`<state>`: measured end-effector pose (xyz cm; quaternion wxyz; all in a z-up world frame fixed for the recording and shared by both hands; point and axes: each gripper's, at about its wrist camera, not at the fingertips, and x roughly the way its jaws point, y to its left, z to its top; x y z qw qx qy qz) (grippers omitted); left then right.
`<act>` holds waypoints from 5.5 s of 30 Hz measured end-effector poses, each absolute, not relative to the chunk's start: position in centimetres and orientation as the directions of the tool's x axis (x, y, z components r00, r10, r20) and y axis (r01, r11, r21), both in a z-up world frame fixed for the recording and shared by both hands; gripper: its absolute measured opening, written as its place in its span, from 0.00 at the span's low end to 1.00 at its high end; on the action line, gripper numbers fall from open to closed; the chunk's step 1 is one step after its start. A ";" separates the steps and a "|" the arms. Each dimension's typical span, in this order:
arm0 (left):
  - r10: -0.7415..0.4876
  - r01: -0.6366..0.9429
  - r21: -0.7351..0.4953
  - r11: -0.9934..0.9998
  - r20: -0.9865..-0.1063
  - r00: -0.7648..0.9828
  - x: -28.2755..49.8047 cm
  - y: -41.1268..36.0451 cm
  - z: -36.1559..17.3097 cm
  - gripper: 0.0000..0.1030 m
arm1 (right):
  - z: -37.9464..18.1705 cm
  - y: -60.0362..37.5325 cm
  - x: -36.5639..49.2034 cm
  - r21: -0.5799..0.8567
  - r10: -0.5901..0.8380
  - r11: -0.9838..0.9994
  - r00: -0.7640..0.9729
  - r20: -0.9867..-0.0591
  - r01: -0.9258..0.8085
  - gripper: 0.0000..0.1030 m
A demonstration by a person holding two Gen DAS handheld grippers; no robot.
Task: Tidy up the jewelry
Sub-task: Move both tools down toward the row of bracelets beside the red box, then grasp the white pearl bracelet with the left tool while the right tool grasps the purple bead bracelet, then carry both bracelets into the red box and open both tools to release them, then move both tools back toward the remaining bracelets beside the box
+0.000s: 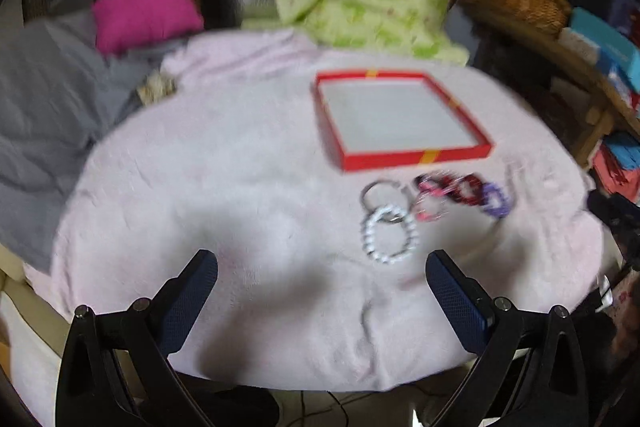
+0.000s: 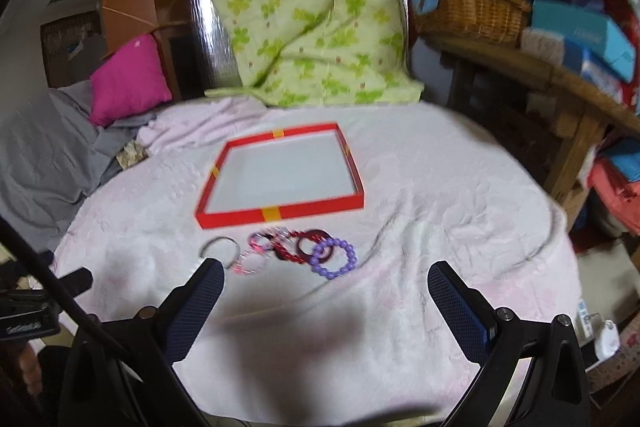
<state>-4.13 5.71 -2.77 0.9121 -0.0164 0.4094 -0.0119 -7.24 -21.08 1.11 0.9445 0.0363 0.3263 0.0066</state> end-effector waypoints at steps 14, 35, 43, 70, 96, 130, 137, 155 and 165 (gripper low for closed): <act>-0.083 0.071 -0.051 0.996 -0.791 0.606 5.1 4.4 -9.9 0.85 | -8.5 -24.5 4.1 0.115 0.090 0.993 0.632 -0.770 0.000 0.48; -0.246 0.236 -0.140 0.962 -0.821 0.516 10.0 1.1 -11.0 0.13 | -10.2 -24.4 6.6 0.027 0.041 0.999 0.623 -0.781 -0.033 0.15; -0.291 0.253 -0.175 0.952 -0.777 0.559 9.7 1.5 -9.8 0.06 | -8.8 -25.2 6.0 0.101 0.078 0.995 0.671 -0.738 -0.004 0.10; -0.351 0.369 -0.190 0.910 -0.826 0.441 5.8 0.6 -10.7 0.32 | -11.1 -24.7 6.8 0.064 0.103 0.994 0.603 -0.791 -0.085 0.44; -0.461 0.429 -0.240 0.871 -0.703 0.541 5.2 1.3 -6.7 0.09 | -7.3 -24.8 6.2 0.128 0.188 0.982 0.679 -0.710 -0.138 0.03; -0.315 0.313 -0.128 0.941 -0.665 0.677 14.0 -0.5 -3.4 0.10 | -3.7 -22.0 13.5 0.185 0.259 0.965 0.767 -0.587 -0.184 0.10; -0.179 0.243 -0.017 0.970 -0.726 0.663 16.0 -1.4 -6.3 0.15 | -7.4 -22.6 16.7 0.209 0.248 0.968 0.683 -0.687 -0.141 0.11; -0.084 0.227 0.134 0.965 -0.660 0.746 13.9 -1.8 -5.1 0.50 | -7.1 -27.9 16.9 0.353 0.206 0.934 0.726 -0.656 0.053 0.54; -0.084 0.222 0.132 0.966 -0.649 0.756 13.2 -1.4 -4.5 0.50 | -8.0 -25.9 16.3 0.377 0.275 0.926 0.684 -0.676 0.000 0.54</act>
